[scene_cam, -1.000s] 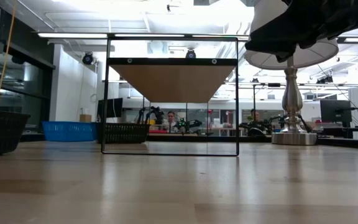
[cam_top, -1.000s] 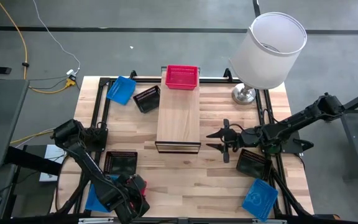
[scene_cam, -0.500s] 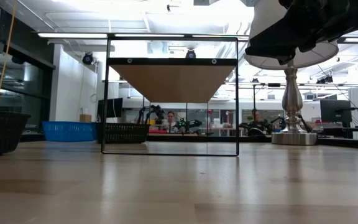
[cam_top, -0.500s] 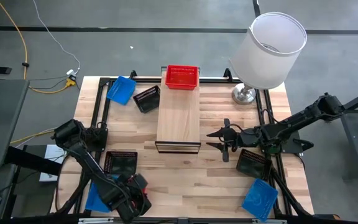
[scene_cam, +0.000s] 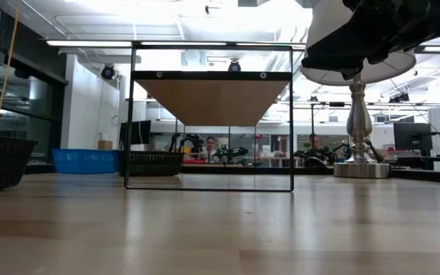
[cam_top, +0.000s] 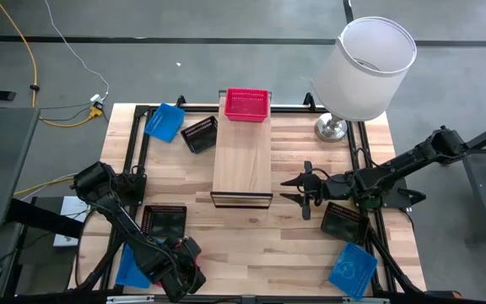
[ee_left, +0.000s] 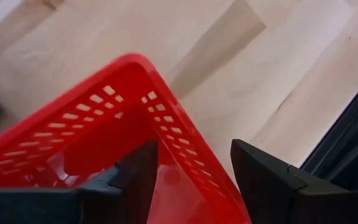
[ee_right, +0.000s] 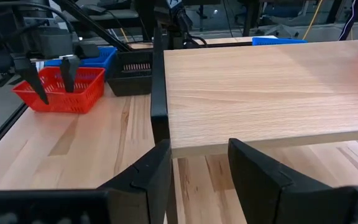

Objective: Stack baskets on shelf by color
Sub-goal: Stack the red bin on top of the red bin on the shelf

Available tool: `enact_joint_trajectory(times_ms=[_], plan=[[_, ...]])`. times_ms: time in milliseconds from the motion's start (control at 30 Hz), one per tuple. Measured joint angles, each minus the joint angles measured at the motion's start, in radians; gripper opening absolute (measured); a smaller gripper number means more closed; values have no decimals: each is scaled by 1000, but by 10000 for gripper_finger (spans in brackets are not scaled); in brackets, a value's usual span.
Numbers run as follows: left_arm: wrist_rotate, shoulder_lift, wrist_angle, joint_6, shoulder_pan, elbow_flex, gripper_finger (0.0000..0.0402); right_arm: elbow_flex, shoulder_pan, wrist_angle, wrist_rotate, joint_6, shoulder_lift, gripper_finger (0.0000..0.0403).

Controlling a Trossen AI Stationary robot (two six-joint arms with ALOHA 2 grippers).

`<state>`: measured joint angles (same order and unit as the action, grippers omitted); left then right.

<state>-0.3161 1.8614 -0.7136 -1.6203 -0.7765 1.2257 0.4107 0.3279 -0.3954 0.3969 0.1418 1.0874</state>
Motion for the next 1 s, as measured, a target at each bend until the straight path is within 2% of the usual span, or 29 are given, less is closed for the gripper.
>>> enact_joint_trajectory(times_ms=[167,267,367,500,567,800,933,1000], plan=[[29,0,4,0,-10,-1,189,0,0,0,0,0,0,149],[37,0,5,9,-15,-1,165,0,0,2,0,0,0,149],[88,0,10,67,-12,2,120,0,0,2,0,0,0,149],[177,0,7,184,7,27,34,0,0,2,0,0,0,149],[190,0,3,250,18,50,11,0,0,2,0,0,0,149],[218,0,-7,540,59,212,5,0,0,3,1,0,0,149],[233,0,-55,784,75,361,7,0,0,3,1,0,0,149],[201,0,-115,907,76,447,4,0,0,3,1,0,0,149]])
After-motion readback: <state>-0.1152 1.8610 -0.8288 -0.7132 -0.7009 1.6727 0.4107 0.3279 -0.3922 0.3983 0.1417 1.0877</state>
